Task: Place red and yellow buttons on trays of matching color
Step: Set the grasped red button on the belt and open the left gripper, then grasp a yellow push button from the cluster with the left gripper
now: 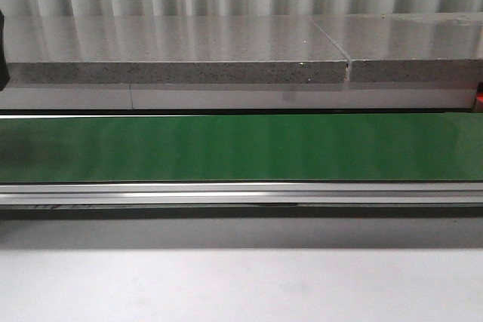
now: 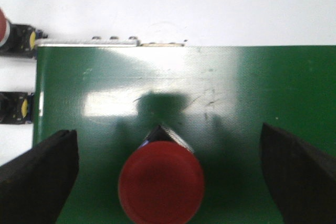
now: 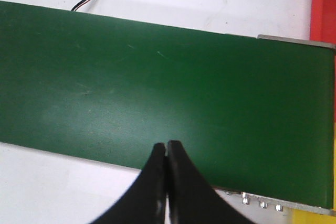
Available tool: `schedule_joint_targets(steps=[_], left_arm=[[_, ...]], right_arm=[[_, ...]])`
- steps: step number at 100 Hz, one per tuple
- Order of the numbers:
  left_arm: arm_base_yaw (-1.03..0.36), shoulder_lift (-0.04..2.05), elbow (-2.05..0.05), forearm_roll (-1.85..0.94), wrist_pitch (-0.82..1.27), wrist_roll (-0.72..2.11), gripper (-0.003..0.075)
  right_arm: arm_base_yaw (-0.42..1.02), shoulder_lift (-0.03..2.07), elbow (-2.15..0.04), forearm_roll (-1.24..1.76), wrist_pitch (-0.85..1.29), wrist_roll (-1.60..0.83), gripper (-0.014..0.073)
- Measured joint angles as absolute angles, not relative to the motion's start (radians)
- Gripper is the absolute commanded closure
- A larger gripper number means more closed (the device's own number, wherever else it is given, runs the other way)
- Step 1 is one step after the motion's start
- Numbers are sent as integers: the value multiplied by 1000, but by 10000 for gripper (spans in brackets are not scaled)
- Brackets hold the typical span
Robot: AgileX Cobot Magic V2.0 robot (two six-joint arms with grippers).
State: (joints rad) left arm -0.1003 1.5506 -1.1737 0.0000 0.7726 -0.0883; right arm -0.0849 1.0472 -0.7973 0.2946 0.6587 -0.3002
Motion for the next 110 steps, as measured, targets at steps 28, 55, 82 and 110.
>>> schedule_joint_targets(steps=[28,55,82,110], left_arm=[[-104,1476,-1182,0,785,-85,81],[53,1442,-1182,0,802,-125,81],[253,1442,-1155,28,813,-135,81],[437,1530,-1121,37,750,-152,81]], right_arm=[[-85,1047,-797,295,659,-300,662],[-85,1047,-797,295,659,-300,662],[-85,1047,-797,295,659,-300,662],[-85,1047,-797,295,659,-300,662]])
